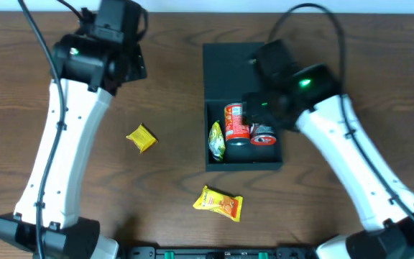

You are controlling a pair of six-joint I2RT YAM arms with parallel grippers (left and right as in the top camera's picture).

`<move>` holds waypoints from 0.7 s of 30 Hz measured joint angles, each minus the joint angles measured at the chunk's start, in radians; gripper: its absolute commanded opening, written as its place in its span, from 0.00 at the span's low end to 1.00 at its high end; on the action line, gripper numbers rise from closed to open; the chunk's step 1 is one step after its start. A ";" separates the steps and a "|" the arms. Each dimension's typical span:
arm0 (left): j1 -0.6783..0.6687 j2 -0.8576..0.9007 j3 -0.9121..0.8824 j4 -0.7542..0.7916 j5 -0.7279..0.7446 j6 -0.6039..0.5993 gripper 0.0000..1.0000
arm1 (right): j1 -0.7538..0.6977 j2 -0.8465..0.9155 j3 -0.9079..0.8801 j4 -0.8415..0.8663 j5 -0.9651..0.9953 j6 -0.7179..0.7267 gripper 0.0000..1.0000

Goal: Pack container
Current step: 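Push the snack bar down beside the cans with the right gripper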

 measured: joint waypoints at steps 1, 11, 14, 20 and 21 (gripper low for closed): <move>0.023 0.000 0.000 0.008 0.008 0.029 0.95 | 0.014 0.014 0.000 0.003 0.002 0.032 0.69; 0.276 0.070 0.000 -0.006 0.263 0.304 0.95 | 0.056 0.204 0.000 0.162 -0.010 0.185 0.71; 0.290 0.167 0.000 -0.027 0.333 0.334 0.95 | 0.064 0.202 0.000 0.159 -0.023 0.213 0.72; 0.288 0.238 -0.005 -0.014 0.459 0.389 0.96 | 0.076 0.204 0.000 0.159 -0.026 0.252 0.72; 0.289 0.235 -0.005 -0.014 0.471 0.398 0.96 | 0.081 0.208 0.000 0.164 -0.027 0.259 0.72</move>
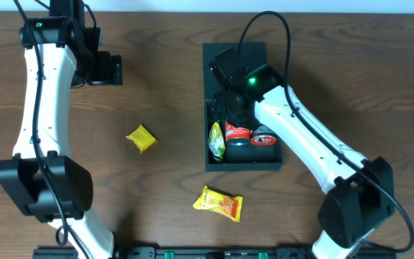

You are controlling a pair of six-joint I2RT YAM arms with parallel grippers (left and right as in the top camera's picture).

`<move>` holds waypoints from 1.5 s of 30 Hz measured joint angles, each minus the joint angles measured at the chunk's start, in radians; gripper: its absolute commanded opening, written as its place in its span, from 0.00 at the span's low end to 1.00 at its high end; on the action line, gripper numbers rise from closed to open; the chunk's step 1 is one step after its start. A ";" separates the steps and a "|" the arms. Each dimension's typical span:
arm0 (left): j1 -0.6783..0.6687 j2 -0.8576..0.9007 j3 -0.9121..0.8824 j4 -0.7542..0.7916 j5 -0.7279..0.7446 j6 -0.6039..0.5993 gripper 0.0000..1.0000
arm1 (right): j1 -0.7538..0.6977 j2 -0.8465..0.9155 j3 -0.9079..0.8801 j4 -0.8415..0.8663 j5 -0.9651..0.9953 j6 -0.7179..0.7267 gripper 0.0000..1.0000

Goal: Pack container
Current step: 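Push the snack bar down beside the cans with the right gripper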

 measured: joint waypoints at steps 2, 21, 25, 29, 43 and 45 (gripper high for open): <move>0.001 -0.002 0.000 0.000 0.012 0.012 0.96 | 0.011 0.019 0.000 0.017 -0.001 0.006 0.70; 0.010 -0.002 0.000 0.000 0.026 0.017 0.95 | 0.021 0.147 0.000 0.085 0.017 0.032 0.38; 0.011 -0.002 0.000 0.000 0.026 0.017 0.95 | 0.021 0.147 0.000 0.101 0.024 0.032 0.37; 0.011 -0.002 0.000 0.000 0.026 0.017 0.96 | 0.021 0.147 0.000 0.104 0.028 0.035 0.36; 0.011 -0.002 0.000 0.000 0.026 0.017 0.96 | 0.022 0.180 0.000 0.118 0.012 0.062 0.34; 0.011 -0.002 0.000 0.000 0.026 0.017 0.96 | 0.024 0.196 0.000 0.118 0.007 0.064 0.34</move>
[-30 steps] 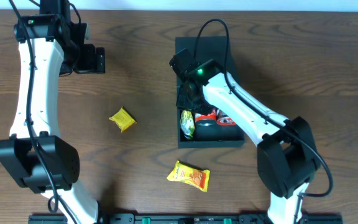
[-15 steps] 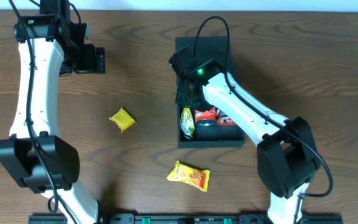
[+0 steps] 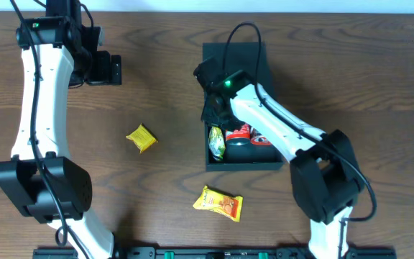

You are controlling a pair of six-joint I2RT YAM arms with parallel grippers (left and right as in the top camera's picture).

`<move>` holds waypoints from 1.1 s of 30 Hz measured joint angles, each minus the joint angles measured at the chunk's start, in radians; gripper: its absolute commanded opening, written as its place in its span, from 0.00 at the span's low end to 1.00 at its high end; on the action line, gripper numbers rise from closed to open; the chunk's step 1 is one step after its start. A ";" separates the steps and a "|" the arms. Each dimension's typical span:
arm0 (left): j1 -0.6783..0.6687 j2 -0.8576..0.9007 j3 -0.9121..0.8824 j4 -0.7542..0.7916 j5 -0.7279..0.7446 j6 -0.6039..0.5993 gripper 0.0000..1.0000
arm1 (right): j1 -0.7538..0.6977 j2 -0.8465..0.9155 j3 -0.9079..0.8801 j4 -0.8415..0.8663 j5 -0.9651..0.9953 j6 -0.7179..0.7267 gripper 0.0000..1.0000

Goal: Pack container
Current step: 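Push the snack bar down beside the cans with the right gripper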

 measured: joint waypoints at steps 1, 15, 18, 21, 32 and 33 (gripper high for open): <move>0.000 0.000 0.000 0.000 0.000 0.000 0.96 | 0.000 0.005 0.000 0.000 -0.002 0.002 0.34; 0.000 0.000 0.000 0.000 0.000 0.000 0.95 | 0.009 0.011 0.000 0.007 0.005 0.020 0.23; 0.000 0.000 0.000 0.000 0.000 0.000 0.95 | 0.013 0.011 0.000 0.021 0.009 0.023 0.19; 0.000 0.000 0.000 0.000 0.000 0.000 0.96 | 0.018 0.011 0.000 0.024 0.010 0.023 0.18; 0.000 0.000 0.000 0.000 0.000 0.000 0.95 | 0.019 0.011 -0.038 0.063 0.013 0.023 0.10; 0.000 0.000 0.000 0.000 0.000 0.000 0.95 | 0.019 0.011 -0.042 0.065 0.013 0.023 0.08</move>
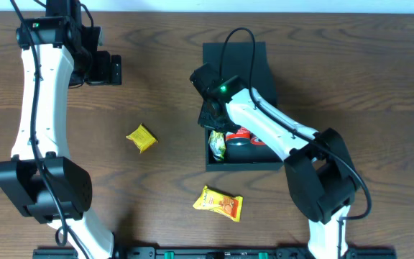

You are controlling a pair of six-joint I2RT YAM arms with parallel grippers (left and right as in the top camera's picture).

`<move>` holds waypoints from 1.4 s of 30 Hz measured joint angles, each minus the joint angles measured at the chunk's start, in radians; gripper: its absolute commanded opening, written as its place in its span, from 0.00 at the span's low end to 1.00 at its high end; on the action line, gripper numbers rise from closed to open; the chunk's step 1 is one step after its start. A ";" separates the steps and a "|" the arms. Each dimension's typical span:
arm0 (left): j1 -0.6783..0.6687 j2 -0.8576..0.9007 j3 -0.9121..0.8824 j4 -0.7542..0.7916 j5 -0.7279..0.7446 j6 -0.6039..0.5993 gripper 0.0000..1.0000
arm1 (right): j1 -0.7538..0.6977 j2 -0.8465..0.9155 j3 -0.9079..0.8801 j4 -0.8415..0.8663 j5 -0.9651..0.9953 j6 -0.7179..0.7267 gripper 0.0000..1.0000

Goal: Pack container
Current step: 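Push the snack bar down beside the cans with the right gripper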

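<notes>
The black container [261, 65] stands right of the table's middle. In its near end lie a green-yellow packet [216, 144] and a red can [241, 135], partly covered by my right arm. My right gripper [211, 115] hangs over the container's left wall, just above the green packet; its fingers are dark against the box, so their state is hidden. A small yellow packet [141, 138] and a larger yellow-orange packet [218, 203] lie on the table outside. My left gripper [108, 70] is at the far left, away from all of them.
The brown wooden table [351, 72] carries nothing else. The right arm's white link crosses the container's near right corner. A black and green rail runs along the front edge [214, 253].
My right wrist has shifted a little left and nearer, from over the container's left-middle to over its left wall. The left arm and both loose packets have not moved.
First my right gripper was over the cans at the container's right, and my left arm stood near the back centre-left. Then the left arm was drawn back to the far left. The right wrist has stood further left at each moment, now at the left wall.
</notes>
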 measured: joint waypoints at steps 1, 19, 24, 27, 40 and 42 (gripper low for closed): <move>0.000 0.000 0.000 0.000 0.000 0.000 0.95 | 0.000 0.000 -0.002 0.000 0.000 0.000 0.07; 0.000 0.000 0.000 0.003 0.000 0.000 0.95 | -0.002 0.000 -0.005 0.049 0.018 -0.016 0.02; 0.000 0.000 0.000 0.003 0.000 0.000 0.95 | -0.005 0.000 -0.006 0.083 0.044 -0.037 0.02; 0.000 0.000 0.000 0.003 0.000 0.000 0.95 | -0.013 0.000 -0.006 0.113 0.056 -0.052 0.01; 0.000 0.000 0.000 0.003 0.000 0.000 0.95 | -0.024 0.000 -0.007 0.186 0.108 -0.095 0.02; 0.000 0.000 0.000 0.003 0.000 0.000 0.95 | -0.024 0.000 -0.007 0.196 0.115 -0.100 0.02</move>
